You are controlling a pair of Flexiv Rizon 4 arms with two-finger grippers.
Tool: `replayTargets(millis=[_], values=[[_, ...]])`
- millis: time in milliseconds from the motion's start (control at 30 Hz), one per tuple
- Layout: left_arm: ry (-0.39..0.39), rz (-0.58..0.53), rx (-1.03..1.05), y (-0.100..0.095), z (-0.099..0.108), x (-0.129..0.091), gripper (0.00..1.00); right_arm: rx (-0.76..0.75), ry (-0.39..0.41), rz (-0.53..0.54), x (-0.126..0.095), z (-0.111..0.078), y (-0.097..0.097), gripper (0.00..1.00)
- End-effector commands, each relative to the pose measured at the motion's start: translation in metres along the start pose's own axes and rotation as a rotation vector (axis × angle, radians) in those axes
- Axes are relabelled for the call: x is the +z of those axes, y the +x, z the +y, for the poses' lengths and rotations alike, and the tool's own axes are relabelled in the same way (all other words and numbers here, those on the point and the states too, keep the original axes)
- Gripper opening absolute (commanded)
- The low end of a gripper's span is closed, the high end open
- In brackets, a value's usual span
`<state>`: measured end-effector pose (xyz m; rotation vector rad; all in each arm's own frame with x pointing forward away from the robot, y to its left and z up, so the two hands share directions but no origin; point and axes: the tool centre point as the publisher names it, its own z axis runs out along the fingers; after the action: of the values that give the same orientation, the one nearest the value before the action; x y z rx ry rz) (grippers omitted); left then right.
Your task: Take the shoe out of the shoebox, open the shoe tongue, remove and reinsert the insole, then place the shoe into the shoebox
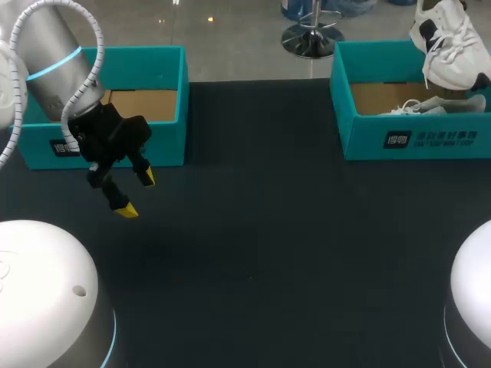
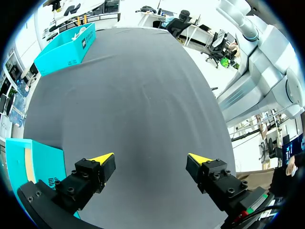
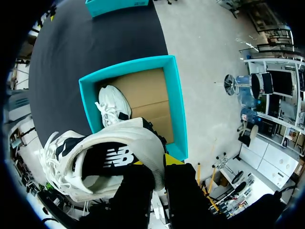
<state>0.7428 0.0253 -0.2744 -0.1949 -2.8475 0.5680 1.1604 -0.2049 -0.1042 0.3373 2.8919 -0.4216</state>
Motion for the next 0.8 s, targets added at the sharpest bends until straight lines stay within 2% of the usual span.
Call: replayTargets(millis=[33, 133, 200, 233, 367, 667, 800], values=[[-0.002, 0.0, 0.0, 0.0, 0.0, 0.0, 1.0, 0.053, 0.008, 0.009, 0.01, -0.006, -0.01, 0.0], [-0.002, 0.0, 0.0, 0.0, 0.0, 0.0, 1.0, 0.112, -0.015, 0.008, 0.017, -0.013, -0.021, 0.0], [-0.002, 0.0, 0.0, 0.0, 0.0, 0.0, 1.0, 0.102, 0.011, 0.027, 0.023, -0.016, -0.032, 0.0], [-0.002, 0.0, 0.0, 0.0, 0.0, 0.0, 1.0, 0.12, 0.0, 0.026, 0.026, -0.019, -0.038, 0.0], [-0.002, 0.0, 0.0, 0.0, 0.0, 0.0, 1.0, 0.136, 0.036, 0.059, 0.04, -0.023, -0.051, 0.0], [-0.002, 0.0, 0.0, 0.0, 0.0, 0.0, 1.0, 0.188, 0.094, 0.13, 0.07, -0.041, -0.067, 0.0], [-0.002, 0.0, 0.0, 0.0, 0.0, 0.0, 1.0, 0.188, 0.094, 0.13, 0.07, -0.041, -0.067, 0.0]])
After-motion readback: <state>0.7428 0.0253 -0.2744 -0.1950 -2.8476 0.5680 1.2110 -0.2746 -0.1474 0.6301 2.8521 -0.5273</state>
